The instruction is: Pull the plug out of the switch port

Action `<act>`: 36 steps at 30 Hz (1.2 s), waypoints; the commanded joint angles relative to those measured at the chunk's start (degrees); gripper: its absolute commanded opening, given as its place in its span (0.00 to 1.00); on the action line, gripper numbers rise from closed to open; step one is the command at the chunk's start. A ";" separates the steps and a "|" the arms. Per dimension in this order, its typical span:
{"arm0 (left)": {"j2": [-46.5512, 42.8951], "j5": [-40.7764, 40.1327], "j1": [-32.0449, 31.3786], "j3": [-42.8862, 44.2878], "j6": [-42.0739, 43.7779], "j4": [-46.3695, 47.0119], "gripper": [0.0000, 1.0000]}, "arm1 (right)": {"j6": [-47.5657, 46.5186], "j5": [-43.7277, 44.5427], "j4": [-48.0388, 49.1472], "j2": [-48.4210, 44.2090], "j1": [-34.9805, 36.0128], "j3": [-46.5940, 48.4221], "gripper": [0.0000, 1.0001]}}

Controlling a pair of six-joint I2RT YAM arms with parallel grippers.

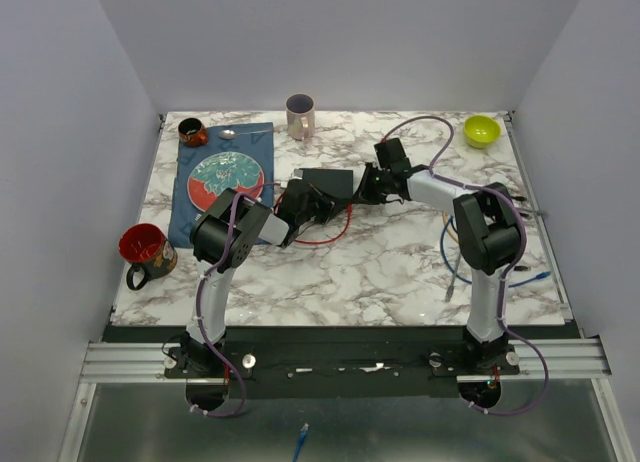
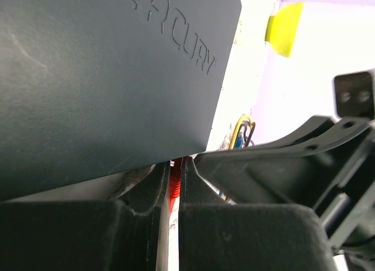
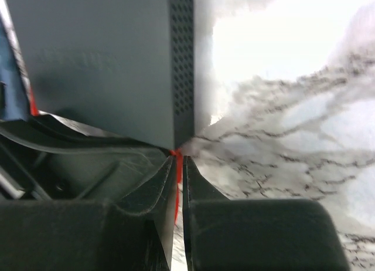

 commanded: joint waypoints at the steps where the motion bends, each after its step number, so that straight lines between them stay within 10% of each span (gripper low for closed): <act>1: 1.26 0.12 0.36 -2.35 1.51 -5.71 0.00 | -0.76 1.63 -0.82 2.56 0.38 4.02 0.17; 30: -4.36 3.28 0.27 -8.06 7.31 -7.90 0.00 | -0.23 1.37 -2.76 6.00 0.38 10.27 0.16; 36: -12.18 2.76 0.27 -7.19 12.14 -9.05 0.00 | 0.47 3.39 1.19 -7.86 0.29 1.16 0.54</act>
